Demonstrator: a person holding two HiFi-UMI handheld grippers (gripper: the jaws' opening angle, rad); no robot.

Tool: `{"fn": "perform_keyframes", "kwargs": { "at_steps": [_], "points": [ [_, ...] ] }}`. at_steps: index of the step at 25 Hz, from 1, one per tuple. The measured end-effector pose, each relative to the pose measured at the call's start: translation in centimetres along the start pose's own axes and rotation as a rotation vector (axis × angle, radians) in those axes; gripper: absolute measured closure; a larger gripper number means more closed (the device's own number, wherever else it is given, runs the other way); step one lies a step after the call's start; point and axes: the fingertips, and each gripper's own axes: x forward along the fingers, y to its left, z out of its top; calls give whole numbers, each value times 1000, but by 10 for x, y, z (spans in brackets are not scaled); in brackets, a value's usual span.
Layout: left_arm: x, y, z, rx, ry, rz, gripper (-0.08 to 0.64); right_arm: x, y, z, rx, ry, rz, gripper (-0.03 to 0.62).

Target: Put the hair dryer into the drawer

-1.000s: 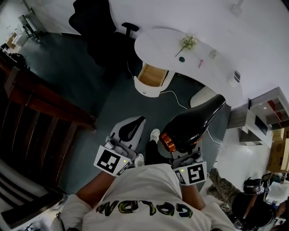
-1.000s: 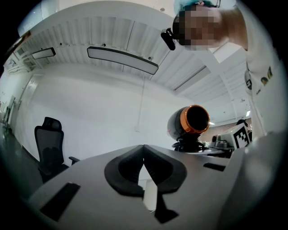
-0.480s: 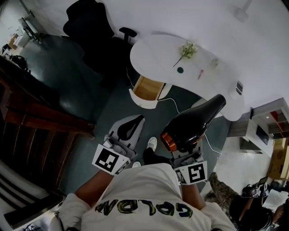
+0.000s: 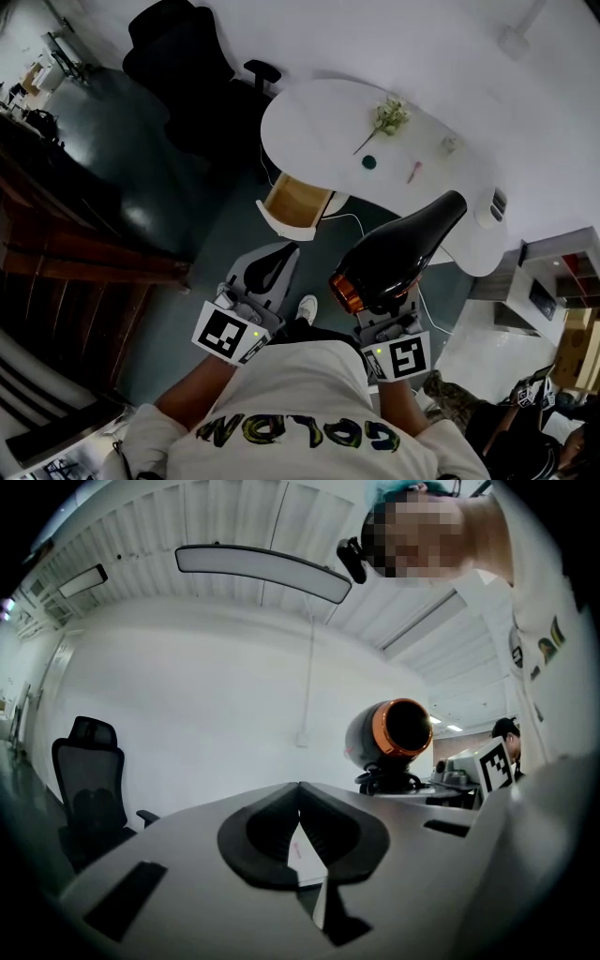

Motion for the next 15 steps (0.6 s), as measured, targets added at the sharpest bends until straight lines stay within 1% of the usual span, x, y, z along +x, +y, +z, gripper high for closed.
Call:
{"fn": "perform_keyframes", "kwargs": {
  "at_steps": [3, 9, 15],
  "points": [
    [11, 6, -2, 2, 9, -2, 548, 8, -7, -2, 8, 4, 8, 336],
    [30, 28, 3, 9, 0, 8, 548, 31, -16, -6, 20, 19, 18, 336],
    [46, 68, 14, 15, -14, 1, 548, 75, -18, -4, 7, 23, 26, 336]
  ]
}}
